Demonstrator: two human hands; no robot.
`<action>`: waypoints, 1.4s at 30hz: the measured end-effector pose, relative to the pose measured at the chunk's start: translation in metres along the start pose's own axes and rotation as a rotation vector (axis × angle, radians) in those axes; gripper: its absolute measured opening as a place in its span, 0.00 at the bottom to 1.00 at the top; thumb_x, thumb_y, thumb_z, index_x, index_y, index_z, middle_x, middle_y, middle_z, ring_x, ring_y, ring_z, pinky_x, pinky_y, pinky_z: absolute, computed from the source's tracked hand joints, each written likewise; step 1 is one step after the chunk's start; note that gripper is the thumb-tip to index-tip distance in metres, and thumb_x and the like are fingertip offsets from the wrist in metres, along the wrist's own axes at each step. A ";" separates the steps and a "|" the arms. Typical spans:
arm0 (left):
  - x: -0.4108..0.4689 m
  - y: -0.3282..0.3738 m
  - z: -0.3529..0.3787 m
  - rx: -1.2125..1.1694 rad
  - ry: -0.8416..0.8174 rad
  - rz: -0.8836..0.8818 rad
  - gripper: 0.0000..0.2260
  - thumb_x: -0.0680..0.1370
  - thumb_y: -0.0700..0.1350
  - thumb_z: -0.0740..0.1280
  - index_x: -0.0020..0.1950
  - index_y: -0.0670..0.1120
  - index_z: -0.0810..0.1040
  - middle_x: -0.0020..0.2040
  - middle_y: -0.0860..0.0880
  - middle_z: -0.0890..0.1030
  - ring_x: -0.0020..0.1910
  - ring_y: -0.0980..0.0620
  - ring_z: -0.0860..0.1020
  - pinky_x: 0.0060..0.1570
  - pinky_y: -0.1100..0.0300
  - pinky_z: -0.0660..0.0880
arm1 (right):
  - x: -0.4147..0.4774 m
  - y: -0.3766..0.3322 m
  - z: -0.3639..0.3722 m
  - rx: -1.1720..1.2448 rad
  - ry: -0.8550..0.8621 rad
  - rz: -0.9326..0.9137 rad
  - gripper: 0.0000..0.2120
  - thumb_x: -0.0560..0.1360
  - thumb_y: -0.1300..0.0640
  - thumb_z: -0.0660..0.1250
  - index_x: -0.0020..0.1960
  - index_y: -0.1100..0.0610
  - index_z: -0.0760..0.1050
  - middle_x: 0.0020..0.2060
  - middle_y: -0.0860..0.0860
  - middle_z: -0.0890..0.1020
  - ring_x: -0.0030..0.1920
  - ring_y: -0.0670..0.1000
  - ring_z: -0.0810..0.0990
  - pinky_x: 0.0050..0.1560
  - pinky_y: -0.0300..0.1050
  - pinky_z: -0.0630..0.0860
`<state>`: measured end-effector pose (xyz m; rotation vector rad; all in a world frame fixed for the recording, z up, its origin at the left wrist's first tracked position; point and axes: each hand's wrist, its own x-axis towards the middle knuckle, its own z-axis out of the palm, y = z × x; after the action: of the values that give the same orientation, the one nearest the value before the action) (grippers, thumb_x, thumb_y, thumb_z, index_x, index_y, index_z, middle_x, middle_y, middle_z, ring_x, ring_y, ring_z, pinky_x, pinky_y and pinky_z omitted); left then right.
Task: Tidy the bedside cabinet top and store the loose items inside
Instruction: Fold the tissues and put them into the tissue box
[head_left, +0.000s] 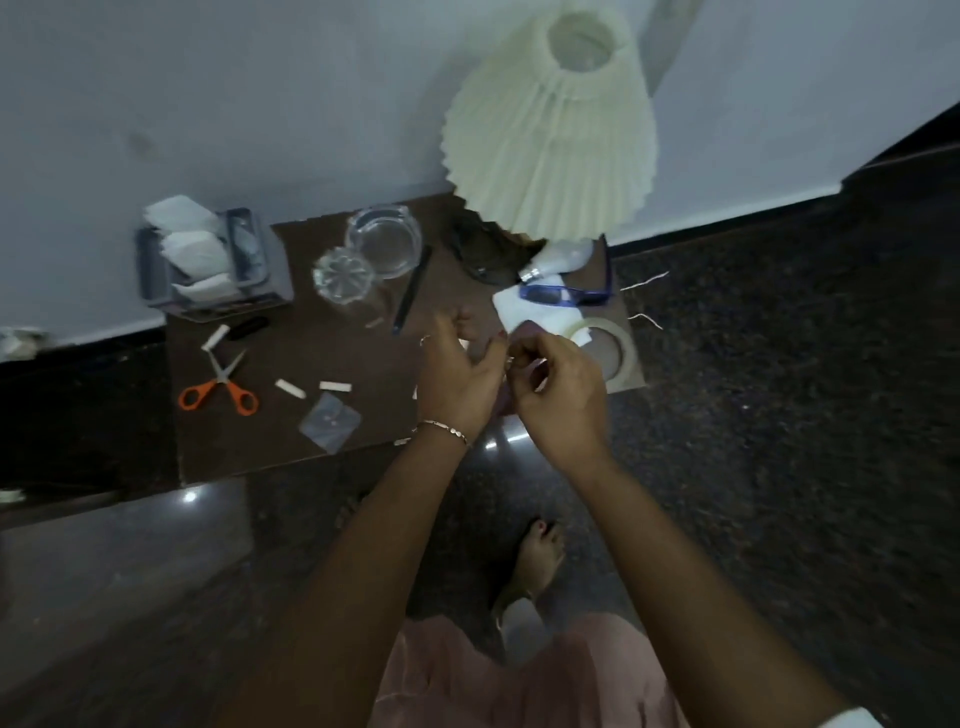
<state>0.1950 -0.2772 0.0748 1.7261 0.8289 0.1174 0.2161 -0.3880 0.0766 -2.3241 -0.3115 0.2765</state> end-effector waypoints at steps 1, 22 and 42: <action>0.000 -0.002 0.011 0.065 -0.021 -0.009 0.20 0.69 0.50 0.70 0.57 0.46 0.71 0.51 0.49 0.76 0.52 0.48 0.78 0.52 0.55 0.74 | 0.001 0.012 -0.006 -0.024 -0.003 0.016 0.06 0.71 0.60 0.67 0.46 0.52 0.77 0.41 0.46 0.81 0.39 0.48 0.78 0.39 0.46 0.75; 0.011 -0.052 0.048 0.910 -0.082 0.119 0.32 0.73 0.47 0.70 0.72 0.42 0.59 0.68 0.40 0.65 0.62 0.40 0.71 0.57 0.47 0.71 | 0.036 0.095 -0.003 -0.424 -0.182 -0.075 0.13 0.72 0.56 0.68 0.57 0.54 0.78 0.51 0.54 0.80 0.52 0.57 0.78 0.52 0.51 0.73; 0.022 -0.047 0.041 0.983 0.087 0.127 0.25 0.75 0.51 0.66 0.69 0.44 0.63 0.65 0.43 0.68 0.61 0.44 0.69 0.49 0.51 0.72 | 0.064 0.085 0.031 -0.790 -0.209 -0.446 0.06 0.65 0.62 0.73 0.39 0.58 0.77 0.33 0.56 0.80 0.35 0.59 0.79 0.43 0.51 0.74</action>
<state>0.2092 -0.2931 0.0127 2.7092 0.9061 -0.1642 0.2793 -0.4059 -0.0126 -2.8863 -1.2047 0.1890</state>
